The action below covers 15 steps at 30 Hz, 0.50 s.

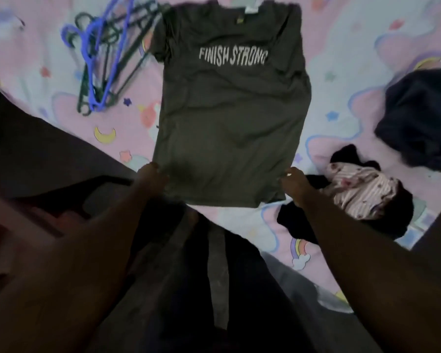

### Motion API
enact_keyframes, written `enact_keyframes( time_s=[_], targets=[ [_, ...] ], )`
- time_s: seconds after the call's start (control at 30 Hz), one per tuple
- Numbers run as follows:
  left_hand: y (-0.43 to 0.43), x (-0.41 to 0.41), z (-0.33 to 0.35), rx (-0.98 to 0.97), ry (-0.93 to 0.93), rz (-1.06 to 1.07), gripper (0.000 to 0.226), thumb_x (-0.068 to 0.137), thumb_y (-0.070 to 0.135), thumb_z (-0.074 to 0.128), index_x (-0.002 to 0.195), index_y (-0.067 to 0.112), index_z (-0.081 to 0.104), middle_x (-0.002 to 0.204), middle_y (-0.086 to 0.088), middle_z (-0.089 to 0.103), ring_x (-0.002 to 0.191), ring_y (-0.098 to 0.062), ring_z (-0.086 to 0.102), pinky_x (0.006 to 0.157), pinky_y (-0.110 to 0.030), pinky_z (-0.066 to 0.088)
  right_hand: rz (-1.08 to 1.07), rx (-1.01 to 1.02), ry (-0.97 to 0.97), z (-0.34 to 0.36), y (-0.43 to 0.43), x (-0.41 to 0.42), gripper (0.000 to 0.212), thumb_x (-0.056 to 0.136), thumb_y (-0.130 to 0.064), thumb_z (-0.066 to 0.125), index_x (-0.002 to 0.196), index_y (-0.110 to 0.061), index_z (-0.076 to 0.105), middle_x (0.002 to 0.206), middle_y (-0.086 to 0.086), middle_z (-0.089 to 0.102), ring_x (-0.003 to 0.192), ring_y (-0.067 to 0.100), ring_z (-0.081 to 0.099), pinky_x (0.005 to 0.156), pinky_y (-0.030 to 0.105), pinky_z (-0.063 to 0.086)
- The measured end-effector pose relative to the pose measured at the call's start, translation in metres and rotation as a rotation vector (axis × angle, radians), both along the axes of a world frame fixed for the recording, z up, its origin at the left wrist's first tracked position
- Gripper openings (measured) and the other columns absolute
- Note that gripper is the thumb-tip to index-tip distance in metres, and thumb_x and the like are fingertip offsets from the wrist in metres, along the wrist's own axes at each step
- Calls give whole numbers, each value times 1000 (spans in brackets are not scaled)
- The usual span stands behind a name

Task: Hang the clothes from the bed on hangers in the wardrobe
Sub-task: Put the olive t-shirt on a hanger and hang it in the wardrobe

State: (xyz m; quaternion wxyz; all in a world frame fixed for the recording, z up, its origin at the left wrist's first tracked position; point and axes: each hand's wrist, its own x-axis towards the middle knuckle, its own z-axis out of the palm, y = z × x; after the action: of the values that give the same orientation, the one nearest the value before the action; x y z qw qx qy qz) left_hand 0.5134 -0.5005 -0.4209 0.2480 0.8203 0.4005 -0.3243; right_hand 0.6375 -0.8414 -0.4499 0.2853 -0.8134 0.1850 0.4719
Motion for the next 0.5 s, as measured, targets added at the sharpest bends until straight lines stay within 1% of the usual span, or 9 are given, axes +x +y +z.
enact_keyframes(
  time_s=[0.03, 0.07, 0.1, 0.13, 0.2, 0.3, 0.37, 0.43, 0.5],
  targets=[
    [1, -4, -9, 3, 3, 19, 57, 92, 26, 65, 138, -1, 44, 137, -22, 49, 125, -39, 49, 100, -42, 42, 28, -59, -34, -14, -3, -15, 12, 99, -15, 49, 88, -18, 53, 79, 9, 62, 73, 16, 62, 66, 22, 48],
    [3, -10, -21, 10, -2, 49, 58, 91, 26, 66, 137, -1, 43, 135, -23, 50, 123, -40, 50, 98, -44, 44, 6, -107, -77, -30, -6, -27, 13, 96, -15, 56, 106, -7, 57, 98, 20, 66, 93, 29, 65, 81, 33, 51],
    [6, -13, -30, 23, -15, 84, 59, 90, 26, 68, 136, -1, 43, 134, -23, 51, 122, -41, 50, 97, -45, 45, -40, -142, -122, -38, -6, -35, 33, 91, -13, 62, 121, 1, 54, 116, 26, 61, 110, 38, 59, 93, 40, 47],
    [8, -15, -36, 38, -32, 114, 60, 88, 26, 69, 135, -2, 43, 133, -24, 51, 121, -42, 50, 98, -46, 46, -18, -184, -167, -40, -6, -41, 45, 88, -12, 66, 127, 5, 50, 126, 28, 55, 118, 42, 53, 99, 43, 42],
    [11, -18, -49, 67, -58, 141, 63, 85, 26, 72, 133, -3, 43, 133, -25, 50, 122, -42, 49, 100, -48, 45, -28, -219, -223, -42, -2, -48, 51, 86, -12, 69, 129, 4, 47, 130, 27, 51, 121, 42, 50, 98, 42, 39],
    [17, -20, -63, 94, -111, 213, 67, 83, 24, 75, 134, 0, 39, 134, -23, 45, 121, -39, 48, 99, -46, 45, -51, -221, -266, -55, -4, -48, 51, 84, -14, 70, 125, 2, 46, 127, 25, 54, 119, 40, 53, 91, 38, 42],
    [27, -19, -67, 66, -136, 245, 64, 80, 25, 78, 129, -1, 45, 128, -21, 53, 117, -36, 53, 96, -44, 48, -73, -255, -245, -63, -3, -44, 45, 84, -16, 70, 120, 2, 50, 120, 23, 60, 114, 40, 57, 84, 36, 43],
    [36, -20, -66, 32, -87, 201, 44, 78, 28, 79, 105, -3, 62, 108, -22, 66, 103, -37, 63, 88, -46, 52, -90, -276, -213, -63, -4, -43, 39, 85, -21, 69, 115, 2, 57, 116, 23, 63, 112, 40, 59, 82, 35, 44],
    [42, -14, -64, 14, -69, 167, 31, 81, 26, 75, 87, -3, 66, 94, -22, 69, 92, -37, 65, 83, -43, 53, -104, -232, -121, -60, 0, -42, 37, 97, -27, 56, 122, -1, 59, 125, 20, 62, 119, 37, 56, 92, 34, 43]
  ],
)
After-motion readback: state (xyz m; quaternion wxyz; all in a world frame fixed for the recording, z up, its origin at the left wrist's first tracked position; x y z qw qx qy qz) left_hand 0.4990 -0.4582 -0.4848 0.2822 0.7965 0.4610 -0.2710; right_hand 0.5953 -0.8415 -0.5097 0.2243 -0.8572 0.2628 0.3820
